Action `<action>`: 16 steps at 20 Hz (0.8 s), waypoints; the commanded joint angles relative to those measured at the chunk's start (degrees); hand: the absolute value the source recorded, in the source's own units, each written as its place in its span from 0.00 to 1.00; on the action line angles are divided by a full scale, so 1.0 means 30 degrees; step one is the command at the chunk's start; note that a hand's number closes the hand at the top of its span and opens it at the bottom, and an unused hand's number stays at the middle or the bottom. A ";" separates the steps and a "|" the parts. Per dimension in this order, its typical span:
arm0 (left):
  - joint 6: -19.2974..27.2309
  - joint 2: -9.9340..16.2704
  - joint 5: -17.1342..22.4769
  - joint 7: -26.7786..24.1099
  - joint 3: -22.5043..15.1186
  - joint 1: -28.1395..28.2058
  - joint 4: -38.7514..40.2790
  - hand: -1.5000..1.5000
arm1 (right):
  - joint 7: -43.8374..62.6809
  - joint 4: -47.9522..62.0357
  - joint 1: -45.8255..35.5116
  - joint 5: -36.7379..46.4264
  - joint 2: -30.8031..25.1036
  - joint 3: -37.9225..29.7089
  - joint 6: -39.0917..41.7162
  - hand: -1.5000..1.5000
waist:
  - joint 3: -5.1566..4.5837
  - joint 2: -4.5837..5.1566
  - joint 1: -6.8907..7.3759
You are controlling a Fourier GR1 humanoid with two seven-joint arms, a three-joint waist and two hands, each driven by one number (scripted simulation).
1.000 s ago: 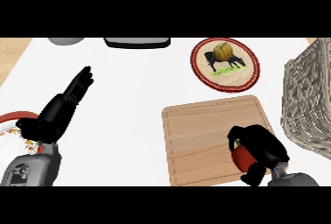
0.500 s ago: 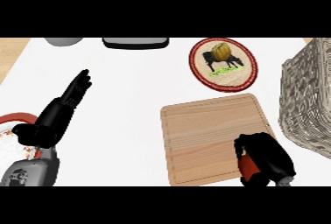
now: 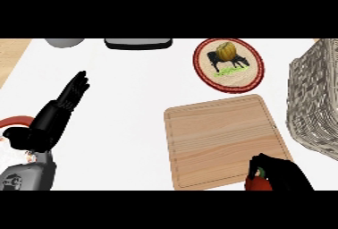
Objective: Pick the bell pepper from the cutting board and place it in the basket
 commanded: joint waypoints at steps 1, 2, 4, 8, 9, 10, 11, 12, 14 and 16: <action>0.0734 -0.0648 -0.0800 0.0322 -0.0705 -0.0130 -0.0314 0.50 | 0.0113 -0.1905 0.0871 -0.2470 0.1811 -0.0134 -0.0103 1.00 | 0.0042 0.0029 -0.0021; 0.0505 -0.0361 -0.0231 0.0932 -0.0248 -0.0449 -0.0604 0.50 | -0.0086 -0.3393 0.1266 -0.3028 0.1973 -0.0071 -0.0199 1.00 | 0.0042 -0.0017 -0.0090; 0.0202 -0.0058 -0.0238 0.0107 -0.0037 0.0217 -0.0110 0.50 | -0.0504 -0.5202 0.2569 -0.4614 0.2827 0.0564 -0.1359 1.00 | 0.0041 -0.0105 -0.0415; 0.0012 -0.0094 0.0053 0.0609 -0.0098 0.0279 -0.0749 0.50 | 0.0501 -0.9193 0.2527 -0.6395 0.2884 0.0423 -0.1671 1.00 | 0.0035 -0.0065 -0.0121; -0.0380 0.0447 0.0413 0.0406 0.0500 0.0142 -0.0160 0.50 | 0.1926 -1.0588 0.2160 -0.6525 0.2892 0.0563 -0.1323 1.00 | 0.0015 -0.0014 -0.0072; -0.0052 0.0141 -0.0140 0.0019 0.0082 0.0420 -0.0274 0.50 | 0.1587 -1.1688 0.3476 -0.6813 0.2898 0.0589 -0.1096 1.00 | 0.0024 -0.0030 -0.0155; -0.0246 0.0043 0.0079 0.0400 -0.0128 0.0786 -0.1068 0.50 | 0.2241 -1.1671 0.2814 -0.7075 0.2905 0.0185 -0.1155 1.00 | 0.0028 -0.0020 0.0025; -0.0081 -0.0070 0.0048 0.0174 -0.0028 0.0563 -0.0575 0.50 | 0.2420 -1.3077 0.3049 -0.8020 0.2645 -0.0772 0.0029 1.00 | 0.0020 -0.0037 -0.0198; 0.0156 -0.0122 -0.0295 -0.0439 0.0041 0.0678 0.0013 0.50 | 0.3702 -1.3270 0.2580 -0.7522 0.2916 -0.0131 -0.0816 1.00 | 0.0000 -0.0008 -0.0231; -0.0091 -0.0016 0.0013 -0.0101 0.0102 -0.0108 0.0230 0.50 | 0.4990 -1.3962 0.2196 -0.7190 0.2920 0.0015 -0.0031 1.00 | -0.0011 -0.0009 -0.0267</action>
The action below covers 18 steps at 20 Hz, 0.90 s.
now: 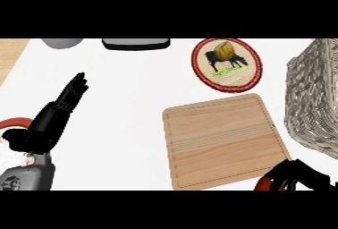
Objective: Pick the bell pepper from the cutting board and place it in the basket
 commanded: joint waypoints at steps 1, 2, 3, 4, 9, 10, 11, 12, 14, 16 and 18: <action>0.0293 -0.0257 -0.0447 -0.0354 -0.0290 0.0164 0.0001 0.50 | 0.3634 -0.6351 0.0283 -0.1080 -0.0004 -0.0605 0.1990 1.00 | -0.0027 -0.0006 0.0018; 0.0057 -0.0039 0.0001 0.0156 -0.0033 0.0033 -0.0490 0.50 | 0.4323 -0.6176 -0.0568 -0.0735 -0.0004 -0.0739 0.1682 1.00 | -0.0028 -0.0023 0.0151; -0.0267 0.0095 0.0299 0.0409 0.0020 0.0176 -0.0639 0.50 | 0.4265 -0.5522 -0.1822 -0.1286 -0.0120 -0.2207 0.1647 1.00 | -0.0012 0.0011 0.0283; 0.0052 -0.0020 -0.0211 -0.0249 -0.0082 -0.0207 0.0082 0.50 | 0.4422 -0.5610 -0.1613 -0.0860 -0.0628 -0.2369 0.1918 1.00 | -0.0010 0.0038 0.0094; 0.0196 -0.0057 -0.0286 -0.0028 -0.0063 -0.0401 -0.0029 0.50 | 0.7998 -0.4249 -0.7208 -0.1934 -0.1583 -0.5554 0.3386 1.00 | -0.0028 0.0053 0.0325; -0.0131 0.0227 -0.0157 -0.0170 0.0087 -0.0350 0.0205 0.50 | 0.7817 -0.3781 -0.7618 -0.3005 -0.1927 -0.6705 0.3587 1.00 | -0.0003 0.0054 0.0270; -0.0147 0.0080 -0.0172 -0.0802 0.0010 -0.0484 0.0507 0.50 | 0.8785 -0.2373 -0.9969 -0.2367 -0.2040 -0.6964 0.3476 1.00 | -0.0015 0.0101 0.0439; -0.0212 -0.0040 0.0087 0.0195 -0.0072 -0.0431 0.0151 0.50 | 0.8758 -0.1448 -1.0855 -0.3421 -0.2678 -0.8526 0.3795 1.00 | 0.0008 0.0082 0.0441; 0.0035 0.0074 -0.0397 0.0221 -0.0178 -0.1096 0.0249 0.50 | 0.9896 -0.0281 -1.3115 -0.2823 -0.3035 -0.9389 0.3585 1.00 | 0.0009 0.0081 0.0429; -0.0275 -0.0037 0.0204 0.0464 0.0013 -0.0929 0.0457 0.50 | 1.0664 0.1823 -1.5726 -0.2748 -0.3995 -1.0224 0.3638 1.00 | 0.0007 0.0098 0.0549; 0.0289 -0.0576 -0.0211 0.0783 -0.0465 -0.1016 -0.0138 0.50 | 1.0677 0.2276 -1.6383 -0.3234 -0.4474 -1.1329 0.3051 1.00 | 0.0019 0.0071 0.0488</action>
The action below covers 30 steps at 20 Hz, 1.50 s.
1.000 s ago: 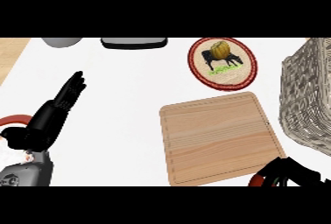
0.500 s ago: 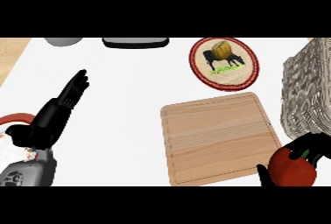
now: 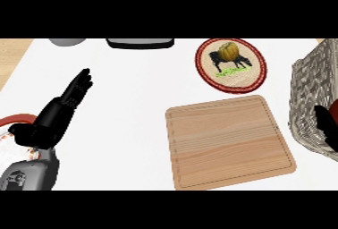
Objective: Pick the bell pepper from the cutting board and place it in the basket
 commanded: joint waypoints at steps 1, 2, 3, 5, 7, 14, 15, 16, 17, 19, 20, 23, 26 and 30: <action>0.0010 0.0185 -0.0406 -0.1506 0.0277 -0.0252 0.1593 0.50 | 0.0589 0.1239 -0.2537 -0.1457 -0.1163 -0.2461 -0.0640 1.00 | 0.0009 0.0037 -0.0044; -0.0327 0.0523 0.0073 -0.1097 0.0570 0.0557 0.0445 0.50 | 0.0353 0.2396 -0.3320 -0.2562 -0.2409 -0.4243 -0.0324 1.00 | 0.0017 0.0006 0.0041; 0.0039 -0.0047 -0.0530 -0.1142 -0.0152 0.0371 0.0789 0.50 | -0.0385 0.4758 -0.4424 -0.2336 -0.3054 -0.4730 -0.1074 1.00 | 0.0020 0.0069 0.0134; 0.0244 -0.0360 -0.0966 -0.1744 -0.0479 0.0452 0.1320 0.50 | -0.0249 0.5250 -0.4803 -0.1874 -0.3329 -0.4567 -0.1844 1.00 | 0.0012 0.0050 0.0080; 0.0196 -0.0231 -0.0371 0.0665 -0.0347 0.0194 -0.0811 0.50 | -0.1054 0.6469 -0.4528 -0.1371 -0.3893 -0.4526 -0.2532 1.00 | 0.0022 0.0019 0.0154; -0.0200 -0.0028 -0.0286 -0.1193 0.0105 -0.0173 0.0894 0.50 | -0.4493 1.1391 -0.3679 -0.3089 -0.6109 -0.6481 -0.3145 1.00 | 0.0021 0.0044 0.0058; -0.0093 -0.0090 -0.0399 -0.0368 -0.0125 0.0304 -0.0093 0.50 | -0.4699 1.2985 -0.4647 -0.3931 -0.7766 -0.7237 -0.2242 1.00 | 0.0024 0.0034 0.0113; -0.0103 -0.0160 -0.0324 0.0110 -0.0153 0.0174 -0.0186 0.50 | -0.4946 1.2057 -0.3096 -0.3583 -0.6494 -0.6806 -0.2899 1.00 | 0.0024 0.0022 0.0051; -0.0189 0.0101 -0.0106 0.0253 0.0184 -0.0464 -0.0099 0.50 | -0.6037 1.4330 -0.4105 -0.3208 -0.7139 -0.6509 -0.3428 1.00 | 0.0026 0.0057 0.0146; 0.0261 -0.0602 -0.0412 0.1331 -0.0582 -0.0126 -0.1290 0.50 | -0.6449 1.4372 -0.3511 -0.3906 -0.7352 -0.6721 -0.3361 1.00 | 0.0025 0.0019 0.0083; -0.0343 -0.0076 0.0098 0.0543 -0.0001 0.0806 -0.1184 0.50 | -0.8241 1.4528 -0.1767 -0.3811 -0.6640 -0.7190 -0.3713 1.00 | 0.0032 0.0025 0.0084; 0.0188 -0.0499 -0.0694 -0.1109 -0.0226 0.0696 0.0132 0.50 | -1.0137 1.7371 -0.2848 -0.3518 -0.7595 -0.7163 -0.5361 1.00 | 0.0025 0.0060 0.0120; 0.0231 -0.0611 -0.0575 -0.0869 -0.0130 -0.0014 0.0875 0.50 | -1.2515 2.0403 -0.3335 -0.3813 -0.8593 -0.7735 -0.6233 1.00 | 0.0030 0.0091 0.0123; -0.0132 -0.0129 -0.0244 0.0544 0.0104 -0.0837 0.0164 0.50 | -1.4412 2.0885 -0.2433 -0.3571 -0.8271 -0.7230 -0.7604 1.00 | 0.0031 0.0051 0.0057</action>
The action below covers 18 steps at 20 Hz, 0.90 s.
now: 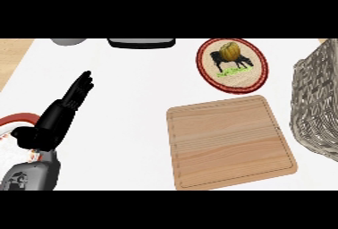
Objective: Pick the bell pepper from the cutting board and place it in the basket
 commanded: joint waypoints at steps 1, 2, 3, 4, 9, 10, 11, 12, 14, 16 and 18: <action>-0.0252 0.0250 -0.0029 -0.1744 0.0407 0.0866 0.0795 0.50 | -0.2910 0.1677 0.0675 -0.0103 -0.0309 -0.0439 -0.1709 1.00 | 0.0000 0.0002 -0.0021; 0.0286 -0.0472 -0.0111 0.1170 -0.0437 -0.0693 -0.0307 0.50 | -0.3051 0.2883 -0.0138 -0.0454 -0.1084 -0.1342 -0.2145 1.00 | 0.0017 0.0011 0.0000; 0.0368 -0.0700 -0.0084 0.1834 -0.0744 -0.0309 -0.1397 0.50 | -0.2192 0.3404 -0.1142 -0.0595 -0.0734 -0.1550 -0.2945 1.00 | 0.0022 0.0002 0.0164; -0.0128 -0.0019 0.0179 0.0583 0.0046 -0.0338 0.0105 0.50 | -0.1270 0.2499 -0.1604 -0.1123 0.0352 -0.1044 -0.2950 1.00 | 0.0000 -0.0004 0.0057; 0.0185 -0.0277 -0.0009 0.0333 0.0045 -0.1147 0.0751 0.50 | -0.4544 0.7850 -0.2826 -0.1437 -0.2760 -0.0692 -0.2951 0.00 | 0.0004 0.0035 0.0086; -0.0517 0.0527 0.0405 0.0665 0.0509 -0.0840 0.0097 0.50 | -0.5421 0.7389 -0.2106 -0.1924 -0.2446 -0.0881 -0.3035 0.00 | 0.0004 0.0005 0.0050; 0.0168 -0.0208 -0.0159 0.0259 0.0042 -0.1249 0.1104 0.50 | -0.5039 0.7438 -0.2231 -0.2095 -0.2787 -0.0491 -0.2460 0.00 | -0.0001 0.0002 -0.0015; 0.0839 -0.0676 -0.0895 0.0227 -0.0465 -0.0944 0.0910 0.50 | -0.6148 0.6727 -0.1214 -0.2267 -0.1298 -0.0460 -0.3276 0.00 | 0.0001 -0.0010 -0.0054; 0.0118 -0.0518 -0.0250 -0.0463 -0.0215 -0.0945 0.1686 0.50 | -0.5902 0.7958 -0.2764 -0.2327 -0.2068 -0.0019 -0.3523 0.00 | -0.0001 0.0020 0.0035; 0.0072 -0.0042 -0.0442 -0.0476 0.0028 -0.0132 0.0756 0.50 | -0.5461 0.7166 -0.2751 -0.3250 -0.2422 -0.0163 -0.2633 0.00 | -0.0005 -0.0022 -0.0011; -0.0043 -0.0109 -0.0120 -0.0443 0.0083 -0.0085 0.0371 0.50 | -0.5943 0.8518 -0.3669 -0.4457 -0.3389 -0.1283 -0.1727 0.00 | 0.0005 0.0002 0.0068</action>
